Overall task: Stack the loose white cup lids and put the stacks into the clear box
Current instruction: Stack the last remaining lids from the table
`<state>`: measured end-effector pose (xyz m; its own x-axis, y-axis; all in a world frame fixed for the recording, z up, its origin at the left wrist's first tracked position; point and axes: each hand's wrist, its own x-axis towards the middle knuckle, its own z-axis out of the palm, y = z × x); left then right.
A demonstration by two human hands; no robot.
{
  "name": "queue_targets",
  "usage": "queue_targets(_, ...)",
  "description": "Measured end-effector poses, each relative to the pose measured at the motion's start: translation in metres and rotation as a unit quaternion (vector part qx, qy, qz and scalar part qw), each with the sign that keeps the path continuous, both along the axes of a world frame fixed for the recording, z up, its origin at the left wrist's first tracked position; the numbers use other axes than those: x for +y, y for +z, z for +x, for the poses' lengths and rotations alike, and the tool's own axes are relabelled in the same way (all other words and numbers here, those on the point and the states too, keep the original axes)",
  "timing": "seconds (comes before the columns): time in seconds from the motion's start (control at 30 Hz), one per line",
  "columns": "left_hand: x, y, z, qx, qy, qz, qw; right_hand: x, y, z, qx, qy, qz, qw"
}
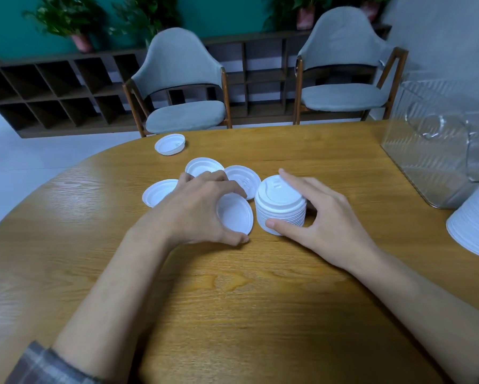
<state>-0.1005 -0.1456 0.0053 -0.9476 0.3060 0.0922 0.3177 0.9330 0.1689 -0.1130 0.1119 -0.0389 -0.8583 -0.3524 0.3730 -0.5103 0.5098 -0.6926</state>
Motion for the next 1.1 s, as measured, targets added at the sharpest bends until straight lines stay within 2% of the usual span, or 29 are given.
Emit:
queue_targets(0.1, 0.001, -0.001, -0.001, 0.01, 0.002, 0.023, 1.0, -0.001, 0.001, 0.0, 0.002, -0.001, 0.001, 1.0)
queue_targets(0.23, 0.003, -0.001, -0.004, 0.034, -0.015, 0.118, 0.992, 0.0, 0.0, 0.0, -0.002, 0.0, 0.0, 1.0)
queue_targets(0.33, 0.0, -0.004, -0.008, 0.064, -0.017, 0.139, 0.988, 0.0, -0.001, 0.001, -0.005, 0.001, -0.001, 1.0)
queue_targets(0.5, 0.004, -0.008, -0.011, 0.182, 0.027, 0.2, 0.962, -0.001, 0.002, 0.004, -0.008, 0.007, -0.021, 1.0)
queue_targets(0.63, 0.016, -0.006, -0.008, 0.27, 0.017, 0.253, 0.929, -0.004, 0.001, 0.006, -0.012, 0.018, -0.03, 0.999)
queue_targets(0.83, 0.039, -0.01, 0.003, 0.233, -0.02, 0.349, 0.908, -0.004, 0.001, 0.005, -0.017, 0.008, -0.026, 0.999)
queue_targets(1.1, 0.039, -0.008, 0.005, 0.069, -0.097, 0.395, 0.911, -0.004, 0.002, 0.006, -0.023, 0.006, -0.026, 0.999)
